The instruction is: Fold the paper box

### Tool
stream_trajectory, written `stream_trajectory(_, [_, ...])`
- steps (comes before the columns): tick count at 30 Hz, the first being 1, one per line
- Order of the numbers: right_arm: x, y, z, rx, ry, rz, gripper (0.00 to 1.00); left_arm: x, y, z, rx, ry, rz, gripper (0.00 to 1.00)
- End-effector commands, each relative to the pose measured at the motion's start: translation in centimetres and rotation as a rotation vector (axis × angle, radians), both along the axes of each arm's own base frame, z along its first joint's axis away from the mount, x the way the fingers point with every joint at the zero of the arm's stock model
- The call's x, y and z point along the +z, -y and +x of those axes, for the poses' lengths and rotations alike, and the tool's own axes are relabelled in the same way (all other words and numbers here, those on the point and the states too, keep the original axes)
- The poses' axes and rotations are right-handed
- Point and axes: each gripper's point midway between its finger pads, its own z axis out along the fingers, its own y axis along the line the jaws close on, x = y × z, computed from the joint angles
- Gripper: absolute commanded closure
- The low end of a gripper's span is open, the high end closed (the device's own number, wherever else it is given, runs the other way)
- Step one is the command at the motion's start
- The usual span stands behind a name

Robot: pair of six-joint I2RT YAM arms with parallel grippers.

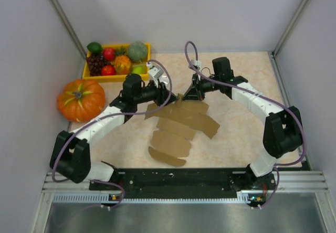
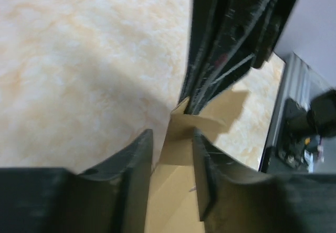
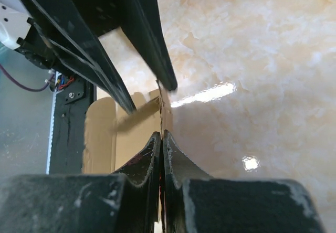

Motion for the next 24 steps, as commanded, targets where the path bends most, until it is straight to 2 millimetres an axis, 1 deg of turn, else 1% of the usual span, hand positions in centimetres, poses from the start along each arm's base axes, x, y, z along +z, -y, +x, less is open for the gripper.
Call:
stream_trajectory(1, [2.8,0.1,1.2,-0.055,0.084,0.017,1.00,4.0,-5.9,1.4,0.386,0.066,0.027,0.53])
stream_trajectory(2, [2.7,0.2,1.3,-0.063,0.077,0.016,1.00,1.8,-7.4,0.5,0.456,0.015,0.045,0.53])
stream_trajectory(3, [2.7,0.3,1.4,-0.071,0.067,0.014,1.00,1.5,-8.7,-0.1,0.519,0.008,0.039,0.52])
stream_trajectory(4, [2.4,0.4,1.8,-0.083,0.061,0.008,1.00,2.9,-10.4,-1.1,0.597,0.049,-0.008,0.53])
stream_trajectory(5, [2.4,0.3,1.8,-0.083,0.057,0.007,1.00,0.0,-11.0,-2.4,0.614,-0.008,-0.001,0.54])
stream_trajectory(6, [2.3,0.3,1.9,-0.086,0.049,0.006,1.00,-0.7,-11.4,-3.3,0.621,-0.023,-0.010,0.55])
stream_trajectory(7, [1.9,0.2,2.2,-0.099,0.043,-0.003,1.00,-0.6,-11.7,-4.4,0.617,-0.019,-0.036,0.55])
stream_trajectory(8, [1.8,0.2,2.3,-0.103,0.037,-0.005,1.00,-2.9,-11.4,-5.5,0.582,-0.057,-0.010,0.55])
stream_trajectory(9, [1.6,0.3,2.4,-0.109,0.031,-0.009,1.00,-3.8,-11.1,-6.3,0.564,-0.075,0.008,0.54])
stream_trajectory(11, [1.0,0.3,2.7,-0.120,0.013,-0.020,1.00,-5.3,-10.5,-6.8,0.551,-0.092,0.050,0.51])
stream_trajectory(12, [0.8,0.3,3.0,-0.133,0.007,-0.026,1.00,-5.5,-9.4,-7.4,0.516,-0.083,0.067,0.50])
stream_trajectory(13, [0.5,0.3,3.1,-0.136,-0.001,-0.031,1.00,-6.3,-9.0,-7.1,0.528,-0.085,0.105,0.50])
stream_trajectory(15, [0.3,0.2,3.2,-0.139,-0.010,-0.033,1.00,-6.6,-8.4,-6.2,0.554,-0.034,0.158,0.50])
stream_trajectory(16, [0.2,0.2,3.2,-0.138,-0.013,-0.033,1.00,-8.1,-8.2,-5.8,0.558,-0.053,0.217,0.50])
stream_trajectory(17, [0.2,0.2,3.2,-0.139,-0.015,-0.033,1.00,-7.8,-7.9,-5.2,0.564,-0.049,0.231,0.51])
stream_trajectory(18, [0.2,0.3,3.2,-0.138,-0.013,-0.032,1.00,-9.5,-8.2,-4.7,0.588,-0.085,0.294,0.53])
stream_trajectory(20, [0.3,0.3,3.2,-0.138,-0.012,-0.032,1.00,-10.2,-7.7,-4.3,0.579,-0.085,0.311,0.51])
stream_trajectory(21, [0.4,0.4,3.1,-0.135,-0.013,-0.027,1.00,-11.2,-7.5,-3.9,0.576,-0.091,0.334,0.48])
stream_trajectory(23, [0.5,0.4,3.2,-0.135,-0.008,-0.026,1.00,-11.5,-7.3,-3.2,0.596,-0.095,0.336,0.47])
stream_trajectory(24, [0.5,0.4,3.2,-0.133,-0.010,-0.026,1.00,-12.2,-7.2,-3.0,0.597,-0.111,0.355,0.46])
